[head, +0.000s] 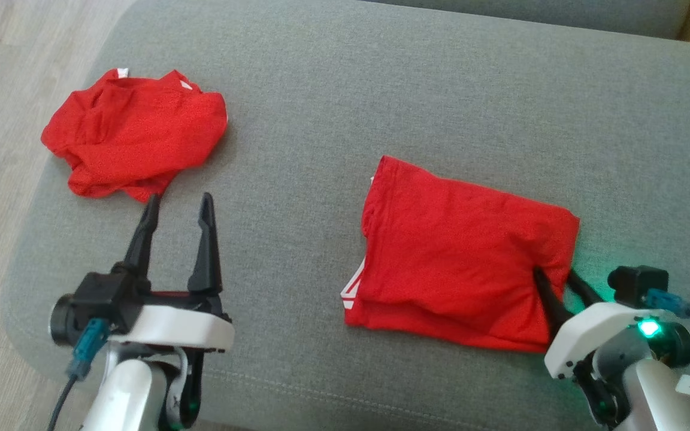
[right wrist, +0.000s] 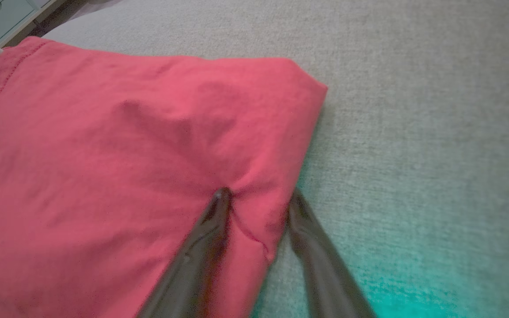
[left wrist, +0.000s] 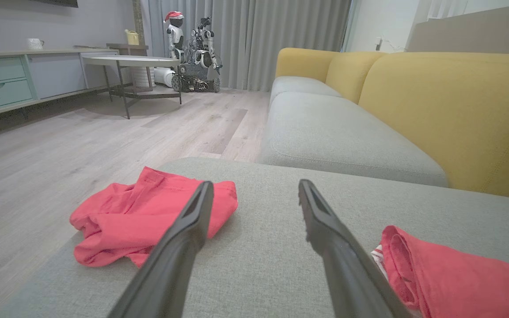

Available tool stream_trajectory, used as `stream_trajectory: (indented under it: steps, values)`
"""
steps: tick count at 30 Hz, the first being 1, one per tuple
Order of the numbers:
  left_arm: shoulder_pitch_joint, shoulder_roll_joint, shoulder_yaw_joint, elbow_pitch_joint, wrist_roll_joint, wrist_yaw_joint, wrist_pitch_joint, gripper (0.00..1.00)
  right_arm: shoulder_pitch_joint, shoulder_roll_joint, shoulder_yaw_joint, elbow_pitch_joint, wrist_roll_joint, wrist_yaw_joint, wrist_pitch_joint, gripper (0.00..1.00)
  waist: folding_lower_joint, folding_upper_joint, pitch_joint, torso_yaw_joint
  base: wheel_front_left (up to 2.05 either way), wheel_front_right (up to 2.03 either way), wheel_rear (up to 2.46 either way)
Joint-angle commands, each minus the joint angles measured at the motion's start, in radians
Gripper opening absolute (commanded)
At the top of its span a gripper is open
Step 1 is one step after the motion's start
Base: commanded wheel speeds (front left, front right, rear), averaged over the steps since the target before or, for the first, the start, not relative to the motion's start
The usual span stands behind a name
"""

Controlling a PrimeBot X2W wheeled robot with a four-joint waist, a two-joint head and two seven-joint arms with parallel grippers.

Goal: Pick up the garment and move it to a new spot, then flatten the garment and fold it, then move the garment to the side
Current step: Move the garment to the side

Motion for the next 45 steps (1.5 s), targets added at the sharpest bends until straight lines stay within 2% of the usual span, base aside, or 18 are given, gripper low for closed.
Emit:
stream_trajectory:
  steps: [1,6,10,21,30,37,44,45]
  values:
    - [-0.044,0.009,0.045,-0.036,0.01,-0.004,-0.008,1.0,0.001,0.001,0.039,0.016,0.008,-0.001,0.019,0.0,0.0,0.0,0.0,-0.001,0.0,0.0,0.0]
    - [-0.037,-0.014,0.078,-0.044,0.037,-0.024,-0.008,1.0,-0.017,-0.032,0.048,0.006,-0.001,-0.001,0.007,0.0,0.0,0.0,0.002,-0.027,0.0,0.0,0.0]
    - [-0.03,-0.023,0.097,-0.052,0.053,-0.037,-0.008,1.0,-0.033,-0.058,0.052,-0.025,-0.015,-0.001,0.006,0.0,0.0,0.0,0.004,-0.074,0.0,0.0,0.0]
    - [-0.074,-0.032,0.114,-0.073,0.095,-0.084,-0.008,1.0,-0.172,-0.165,0.081,-0.086,-0.008,-0.001,0.018,0.0,0.0,0.0,0.076,-0.303,0.0,0.0,0.0]
    - [-0.158,-0.024,0.085,-0.075,0.13,-0.129,-0.008,1.0,-0.316,-0.224,0.07,-0.05,0.027,-0.001,-0.021,0.0,0.0,0.0,0.18,-0.461,0.0,0.0,0.0]
    - [-0.266,-0.011,0.037,-0.072,0.165,-0.163,0.003,1.0,-0.457,-0.303,0.032,0.022,0.015,-0.001,-0.045,0.0,0.0,0.0,0.282,-0.525,0.0,0.0,0.0]
    - [-0.331,0.007,0.012,-0.078,0.189,-0.181,0.022,1.0,-0.533,-0.411,0.026,0.082,0.007,-0.001,-0.052,0.0,0.0,0.0,0.348,-0.559,0.0,0.0,0.0]
    - [-0.331,0.007,0.012,-0.078,0.189,-0.181,0.022,1.0,-0.533,-0.411,0.026,0.082,0.007,-0.001,-0.052,0.0,0.0,0.0,0.348,-0.559,0.0,0.0,0.0]
